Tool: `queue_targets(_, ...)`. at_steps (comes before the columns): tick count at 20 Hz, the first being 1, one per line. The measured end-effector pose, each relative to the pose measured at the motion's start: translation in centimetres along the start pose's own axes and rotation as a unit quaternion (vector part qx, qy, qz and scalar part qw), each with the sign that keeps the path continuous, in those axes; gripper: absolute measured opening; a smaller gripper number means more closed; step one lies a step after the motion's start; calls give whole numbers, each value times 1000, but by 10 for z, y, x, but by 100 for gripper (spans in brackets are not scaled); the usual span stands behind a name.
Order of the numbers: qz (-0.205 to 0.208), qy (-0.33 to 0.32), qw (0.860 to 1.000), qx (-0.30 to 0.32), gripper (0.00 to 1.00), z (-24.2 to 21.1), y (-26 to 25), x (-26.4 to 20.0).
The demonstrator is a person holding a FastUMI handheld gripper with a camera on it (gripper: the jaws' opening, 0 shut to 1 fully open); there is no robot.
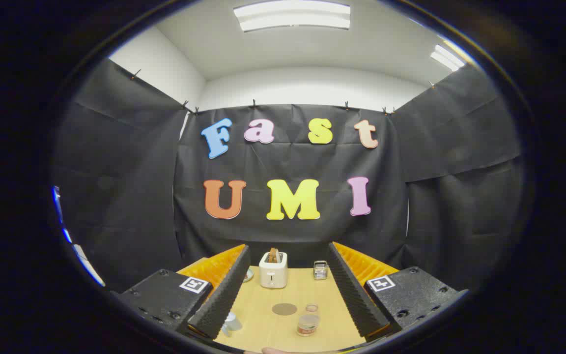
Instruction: Take the bottle from table, then pour the juice into the cup, finally place the bottle on the coaster
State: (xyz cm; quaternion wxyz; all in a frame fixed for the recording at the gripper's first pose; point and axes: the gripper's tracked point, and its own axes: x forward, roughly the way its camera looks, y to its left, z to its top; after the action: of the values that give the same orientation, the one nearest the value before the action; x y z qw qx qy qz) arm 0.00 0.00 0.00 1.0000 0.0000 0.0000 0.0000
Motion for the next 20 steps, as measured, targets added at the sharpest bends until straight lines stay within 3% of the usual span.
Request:
queue_targets(14,-10,6,1000,11,100,-3,-15,11)
queue_targets(20,-20,21,1000,2,100,-30,-24,21)
